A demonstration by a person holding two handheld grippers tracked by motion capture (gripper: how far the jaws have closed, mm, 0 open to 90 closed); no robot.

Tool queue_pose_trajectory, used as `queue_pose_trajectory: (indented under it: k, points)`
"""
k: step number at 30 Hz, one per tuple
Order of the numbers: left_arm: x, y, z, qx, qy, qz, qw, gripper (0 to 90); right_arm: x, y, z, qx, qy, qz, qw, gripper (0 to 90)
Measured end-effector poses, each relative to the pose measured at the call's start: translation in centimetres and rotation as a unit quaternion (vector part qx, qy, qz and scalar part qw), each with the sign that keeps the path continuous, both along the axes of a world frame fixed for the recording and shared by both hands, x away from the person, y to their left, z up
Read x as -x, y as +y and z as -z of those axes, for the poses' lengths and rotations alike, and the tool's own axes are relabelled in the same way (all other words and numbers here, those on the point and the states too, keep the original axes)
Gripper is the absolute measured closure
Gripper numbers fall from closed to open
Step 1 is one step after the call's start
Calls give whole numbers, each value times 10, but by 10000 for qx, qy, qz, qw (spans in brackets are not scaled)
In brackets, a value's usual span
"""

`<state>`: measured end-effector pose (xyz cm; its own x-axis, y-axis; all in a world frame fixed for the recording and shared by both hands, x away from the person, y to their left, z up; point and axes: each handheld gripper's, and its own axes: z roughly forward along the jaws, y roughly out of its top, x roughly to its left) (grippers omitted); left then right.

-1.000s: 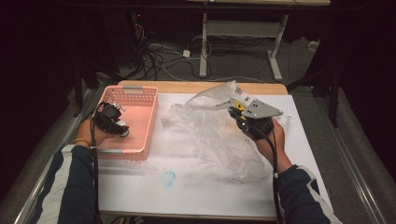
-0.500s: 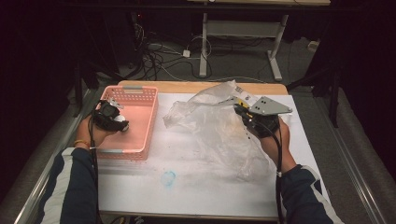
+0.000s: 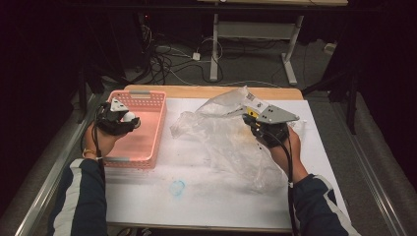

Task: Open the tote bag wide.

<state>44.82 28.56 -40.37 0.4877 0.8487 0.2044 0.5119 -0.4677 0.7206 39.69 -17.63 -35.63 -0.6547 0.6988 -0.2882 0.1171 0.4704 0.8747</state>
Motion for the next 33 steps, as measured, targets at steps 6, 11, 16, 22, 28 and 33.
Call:
queue_pose_trajectory:
  k: [6,11,16,22,28,33]
  points:
    - [19,-13,-14,224,-374,296,9986,482,-1,0,0,-31,5,51,10000,900]
    - [38,-31,-29,331,-696,602,9952,482,0,1,0,-23,-6,47,10000,900]
    - [57,-51,-37,451,-890,969,9903,482,-2,3,2,44,61,-56,10000,900]
    - [71,-75,-43,508,-1048,1371,9837,482,-5,2,5,62,103,-13,9999,900]
    - [85,-94,-52,681,-1253,1713,9748,482,-7,-1,5,23,94,37,9999,900]
    - [94,-113,-57,681,-1357,2090,9661,482,-9,-1,5,-59,78,78,9999,900]
